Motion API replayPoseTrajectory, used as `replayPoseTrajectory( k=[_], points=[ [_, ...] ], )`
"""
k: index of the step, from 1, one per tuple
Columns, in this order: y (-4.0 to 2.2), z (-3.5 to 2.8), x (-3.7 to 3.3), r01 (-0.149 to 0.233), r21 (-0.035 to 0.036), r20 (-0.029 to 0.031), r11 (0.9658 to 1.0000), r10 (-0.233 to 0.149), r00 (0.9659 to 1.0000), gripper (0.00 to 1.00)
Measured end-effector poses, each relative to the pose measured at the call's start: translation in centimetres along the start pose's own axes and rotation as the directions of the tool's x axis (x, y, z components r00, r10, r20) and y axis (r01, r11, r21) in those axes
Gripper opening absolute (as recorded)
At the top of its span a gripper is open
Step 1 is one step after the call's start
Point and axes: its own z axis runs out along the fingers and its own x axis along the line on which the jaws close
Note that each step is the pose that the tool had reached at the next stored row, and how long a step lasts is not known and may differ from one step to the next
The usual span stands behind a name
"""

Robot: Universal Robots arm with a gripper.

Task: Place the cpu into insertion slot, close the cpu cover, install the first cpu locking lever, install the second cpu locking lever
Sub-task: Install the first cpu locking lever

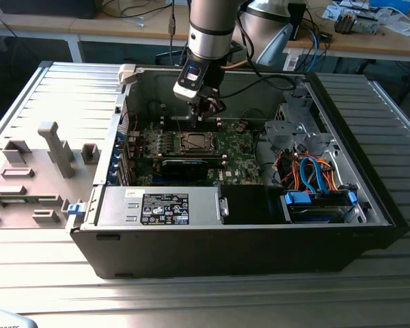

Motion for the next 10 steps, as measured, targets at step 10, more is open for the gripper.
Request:
replayPoseTrajectory(
  k=[10],
  points=[
    [0.00, 0.00, 0.00, 0.022, 0.0010, 0.0008, 0.9998, -0.022, 0.9998, 0.11]
  ],
)
